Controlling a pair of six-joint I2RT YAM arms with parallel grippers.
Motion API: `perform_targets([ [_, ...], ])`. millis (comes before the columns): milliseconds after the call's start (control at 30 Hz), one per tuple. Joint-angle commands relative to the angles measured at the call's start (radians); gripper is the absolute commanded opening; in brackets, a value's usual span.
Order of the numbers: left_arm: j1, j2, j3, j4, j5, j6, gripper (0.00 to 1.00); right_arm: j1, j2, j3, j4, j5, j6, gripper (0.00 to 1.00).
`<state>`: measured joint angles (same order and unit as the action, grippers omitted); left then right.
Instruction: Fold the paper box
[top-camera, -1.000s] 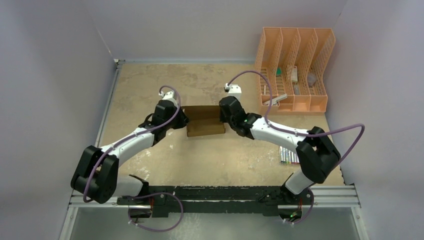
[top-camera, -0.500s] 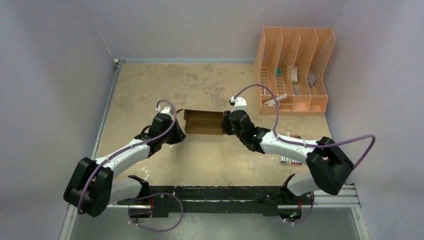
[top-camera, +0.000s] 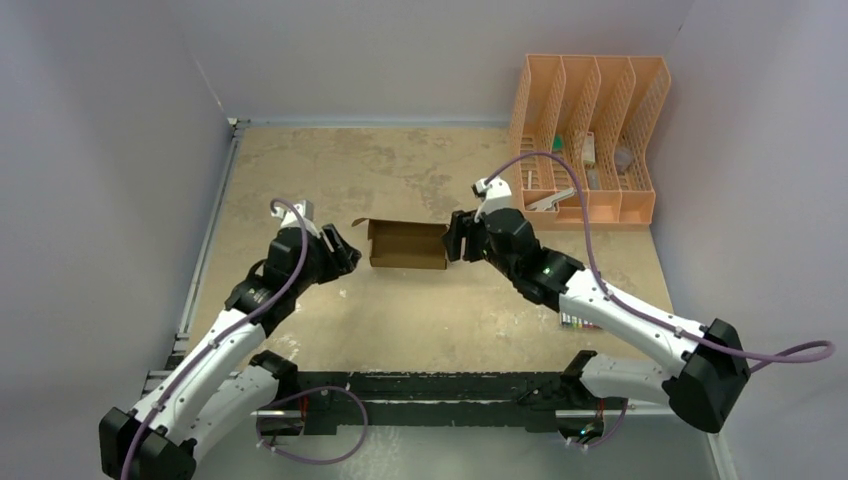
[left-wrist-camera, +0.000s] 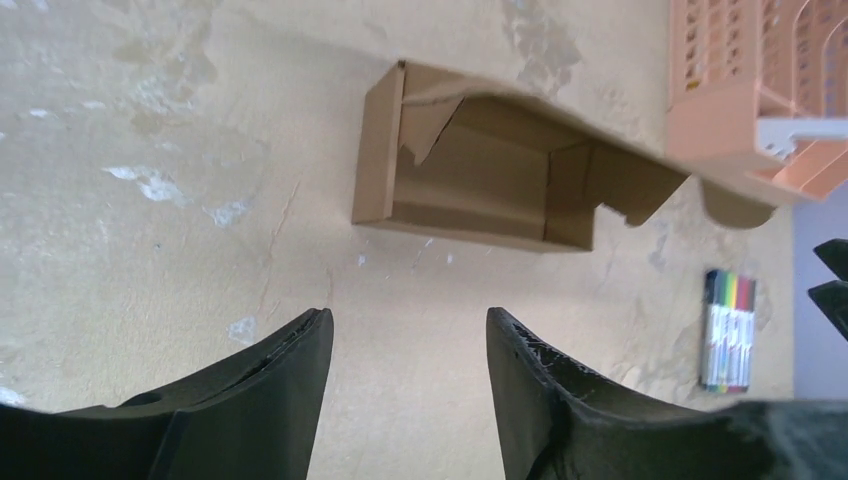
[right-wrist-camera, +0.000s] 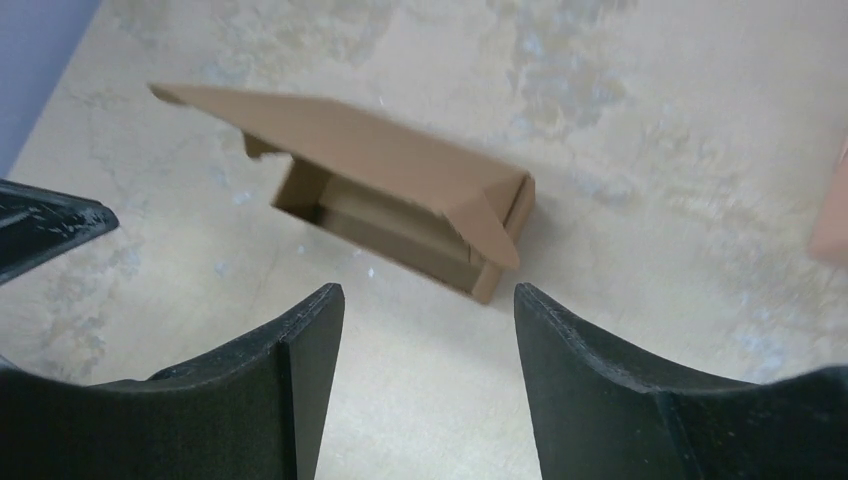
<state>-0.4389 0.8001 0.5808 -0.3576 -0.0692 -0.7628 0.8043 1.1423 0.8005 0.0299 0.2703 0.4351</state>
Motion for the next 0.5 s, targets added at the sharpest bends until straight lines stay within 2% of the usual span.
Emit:
perform_targets([
  [0,0.003,0.009,0.128,-0.08,-0.093,-0.043,0.59,-0.016,0.043,0.225,-0.131,0.014,-0.119,0.66],
  [167,0.041,0.199,0.366,-0.151,-0.166,0.067,0.64,-0.058,0.213,0.429,-0.212,0.042,-0.157,0.65],
  [333,0.116,0.407,0.581,-0.176,-0.09,0.149,0.65,-0.088,0.393,0.605,-0.332,0.031,-0.151,0.63],
  [467,0.115,0.536,0.654,-0.185,0.018,0.191,0.63,-0.088,0.454,0.627,-0.359,0.027,-0.121,0.61],
])
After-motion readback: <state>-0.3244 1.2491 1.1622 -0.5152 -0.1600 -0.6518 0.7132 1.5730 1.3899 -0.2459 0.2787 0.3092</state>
